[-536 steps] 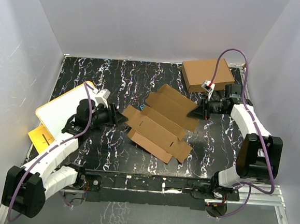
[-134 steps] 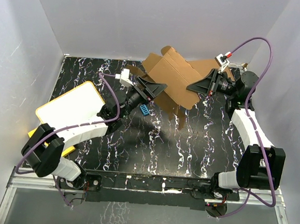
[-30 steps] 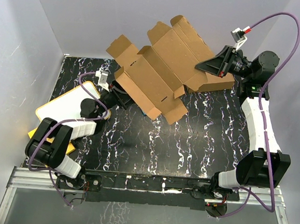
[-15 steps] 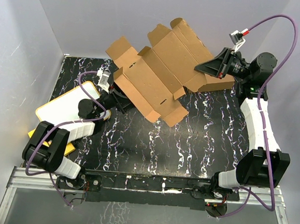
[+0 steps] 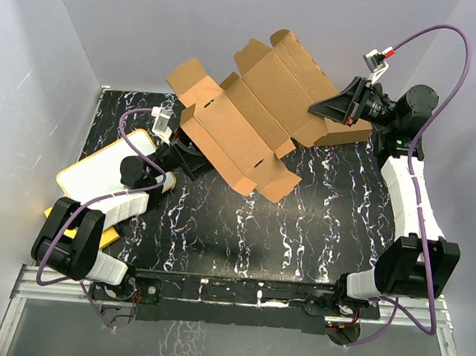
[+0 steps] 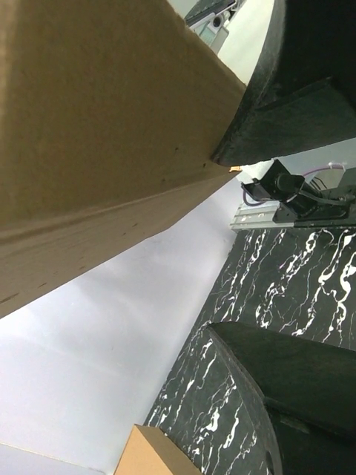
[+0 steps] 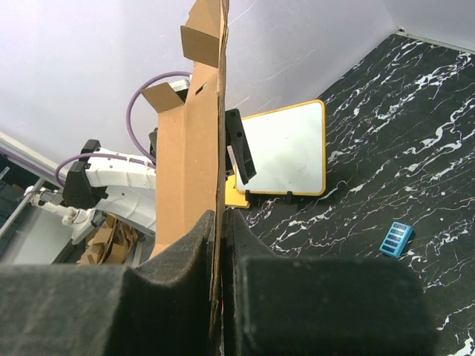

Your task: Fold the paper box

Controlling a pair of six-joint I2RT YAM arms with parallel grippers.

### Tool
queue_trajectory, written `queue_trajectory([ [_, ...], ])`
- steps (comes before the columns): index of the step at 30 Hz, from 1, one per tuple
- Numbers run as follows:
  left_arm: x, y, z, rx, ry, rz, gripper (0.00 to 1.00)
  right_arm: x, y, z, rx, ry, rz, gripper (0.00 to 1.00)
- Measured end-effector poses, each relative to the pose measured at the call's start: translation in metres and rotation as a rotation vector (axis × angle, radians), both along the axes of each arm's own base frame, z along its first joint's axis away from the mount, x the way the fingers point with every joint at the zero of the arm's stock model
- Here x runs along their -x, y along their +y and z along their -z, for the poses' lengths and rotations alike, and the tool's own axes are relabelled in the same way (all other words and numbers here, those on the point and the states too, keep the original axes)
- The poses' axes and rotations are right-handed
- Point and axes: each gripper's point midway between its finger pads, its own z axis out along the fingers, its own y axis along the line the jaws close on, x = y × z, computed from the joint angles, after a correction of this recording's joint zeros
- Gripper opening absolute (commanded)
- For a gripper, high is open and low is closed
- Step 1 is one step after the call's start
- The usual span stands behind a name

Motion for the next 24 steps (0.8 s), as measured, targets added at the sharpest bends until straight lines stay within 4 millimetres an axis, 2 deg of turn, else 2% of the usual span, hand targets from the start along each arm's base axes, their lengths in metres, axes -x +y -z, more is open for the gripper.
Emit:
queue_trajectory([
  [24, -0.01, 0.003, -0.019, 0.072, 0.044, -0.027, 0.97, -0.002, 0.0, 0.005, -0.002, 0.011, 0.0, 0.08],
])
